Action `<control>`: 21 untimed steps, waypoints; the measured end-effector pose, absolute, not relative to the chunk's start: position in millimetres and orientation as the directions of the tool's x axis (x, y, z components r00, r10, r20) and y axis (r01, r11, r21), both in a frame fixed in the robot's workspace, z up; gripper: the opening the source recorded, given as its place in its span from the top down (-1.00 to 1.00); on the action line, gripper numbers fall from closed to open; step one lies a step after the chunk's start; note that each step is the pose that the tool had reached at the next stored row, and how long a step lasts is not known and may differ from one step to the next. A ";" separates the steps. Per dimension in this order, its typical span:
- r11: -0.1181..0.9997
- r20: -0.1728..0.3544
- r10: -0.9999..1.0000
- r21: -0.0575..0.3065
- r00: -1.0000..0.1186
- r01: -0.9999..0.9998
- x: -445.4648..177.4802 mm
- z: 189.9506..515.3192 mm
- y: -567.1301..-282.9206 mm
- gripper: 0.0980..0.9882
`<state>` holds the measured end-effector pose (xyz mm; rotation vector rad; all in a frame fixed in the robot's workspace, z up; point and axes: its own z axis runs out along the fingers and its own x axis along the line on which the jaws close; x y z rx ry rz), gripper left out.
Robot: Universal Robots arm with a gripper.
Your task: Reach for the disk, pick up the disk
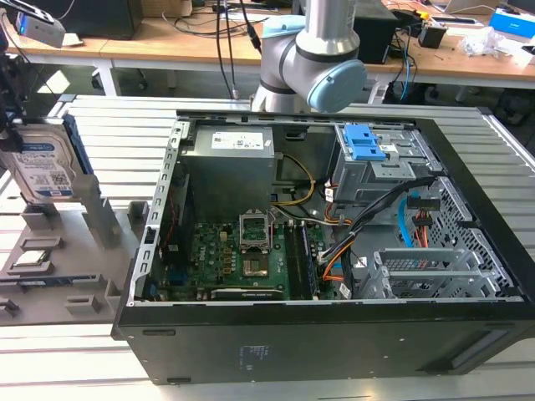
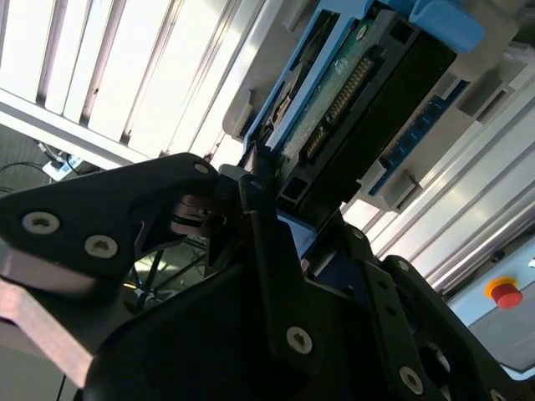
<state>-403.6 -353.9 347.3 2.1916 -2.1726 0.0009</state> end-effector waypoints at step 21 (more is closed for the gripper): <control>-0.008 0.039 -0.999 0.042 0.010 -0.999 -394.7 393.6 -353.9 0.40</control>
